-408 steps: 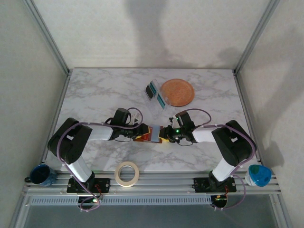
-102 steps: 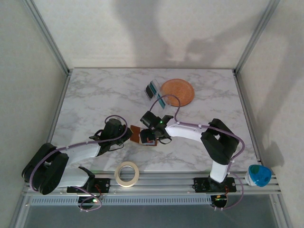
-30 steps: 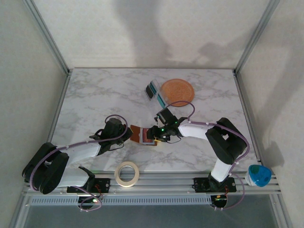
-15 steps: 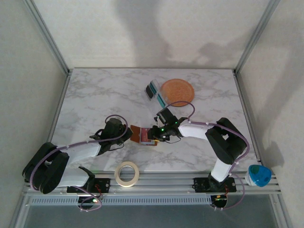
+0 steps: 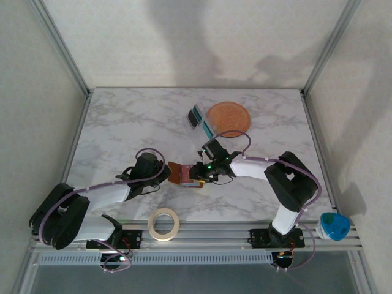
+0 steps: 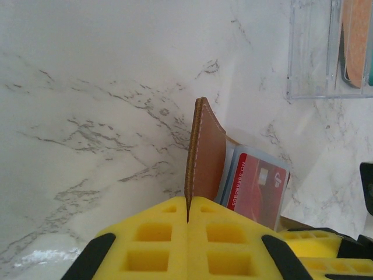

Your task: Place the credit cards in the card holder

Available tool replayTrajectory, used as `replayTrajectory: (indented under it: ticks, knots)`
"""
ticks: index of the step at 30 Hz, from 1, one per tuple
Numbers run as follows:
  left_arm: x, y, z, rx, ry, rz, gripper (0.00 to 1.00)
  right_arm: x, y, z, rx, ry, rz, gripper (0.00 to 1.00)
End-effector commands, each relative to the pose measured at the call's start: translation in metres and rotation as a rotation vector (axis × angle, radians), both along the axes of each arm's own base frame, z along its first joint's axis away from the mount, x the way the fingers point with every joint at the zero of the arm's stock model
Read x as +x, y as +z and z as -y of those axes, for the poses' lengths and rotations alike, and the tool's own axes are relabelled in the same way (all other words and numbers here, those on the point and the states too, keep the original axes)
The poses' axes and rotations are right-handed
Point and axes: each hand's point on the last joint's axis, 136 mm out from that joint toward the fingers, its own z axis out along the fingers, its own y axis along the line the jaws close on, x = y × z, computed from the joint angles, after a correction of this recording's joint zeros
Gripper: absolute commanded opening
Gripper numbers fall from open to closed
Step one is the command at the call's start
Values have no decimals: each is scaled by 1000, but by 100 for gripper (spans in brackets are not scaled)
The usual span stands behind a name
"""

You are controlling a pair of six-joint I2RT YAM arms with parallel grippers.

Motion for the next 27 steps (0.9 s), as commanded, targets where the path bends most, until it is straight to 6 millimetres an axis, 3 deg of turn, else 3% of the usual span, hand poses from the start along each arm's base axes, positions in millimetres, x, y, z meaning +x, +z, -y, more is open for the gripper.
replayTrajectory:
  ticks: [1,12,17,22,27]
  knots:
    - [3,2,4,4,-2,0,0,2,8,-4,47,23,26,38]
    - [4,11,14,1,-76,22,0,8,24,-19,132,49,70,45]
    - [6,20,15,3,-95,53,8,8,24,-19,134,49,75,42]
    - [4,21,30,-13,-194,47,18,7,33,-26,201,70,90,34]
    - [4,22,35,-23,-222,49,18,7,40,-27,212,78,105,34]
